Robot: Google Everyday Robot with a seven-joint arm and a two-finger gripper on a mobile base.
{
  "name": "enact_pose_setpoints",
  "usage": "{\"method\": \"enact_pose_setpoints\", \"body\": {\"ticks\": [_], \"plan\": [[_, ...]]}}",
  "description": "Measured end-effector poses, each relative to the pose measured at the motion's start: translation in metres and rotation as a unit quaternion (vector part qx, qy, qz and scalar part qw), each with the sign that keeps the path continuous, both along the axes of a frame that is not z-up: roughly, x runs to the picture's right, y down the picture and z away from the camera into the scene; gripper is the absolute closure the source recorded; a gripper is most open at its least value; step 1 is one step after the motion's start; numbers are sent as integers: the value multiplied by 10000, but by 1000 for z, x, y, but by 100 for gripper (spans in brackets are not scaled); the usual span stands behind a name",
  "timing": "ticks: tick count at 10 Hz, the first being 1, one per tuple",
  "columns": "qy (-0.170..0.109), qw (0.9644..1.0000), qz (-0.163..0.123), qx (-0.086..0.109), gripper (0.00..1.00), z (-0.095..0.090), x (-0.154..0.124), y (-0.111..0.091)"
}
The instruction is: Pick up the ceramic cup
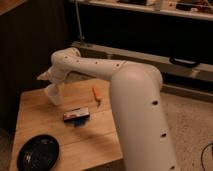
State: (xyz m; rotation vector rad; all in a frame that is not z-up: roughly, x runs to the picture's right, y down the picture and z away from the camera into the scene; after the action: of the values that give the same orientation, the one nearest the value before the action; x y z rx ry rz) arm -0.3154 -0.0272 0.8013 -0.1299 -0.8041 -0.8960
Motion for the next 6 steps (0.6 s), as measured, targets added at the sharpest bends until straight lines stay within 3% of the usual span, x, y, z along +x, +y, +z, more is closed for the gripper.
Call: {"method": "enact_pose_setpoints", "body": {"ticks": [3,6], "plan": [[115,9999,-21,81,20,17,14,2],[147,9998,-23,93,20,26,67,12]]}}
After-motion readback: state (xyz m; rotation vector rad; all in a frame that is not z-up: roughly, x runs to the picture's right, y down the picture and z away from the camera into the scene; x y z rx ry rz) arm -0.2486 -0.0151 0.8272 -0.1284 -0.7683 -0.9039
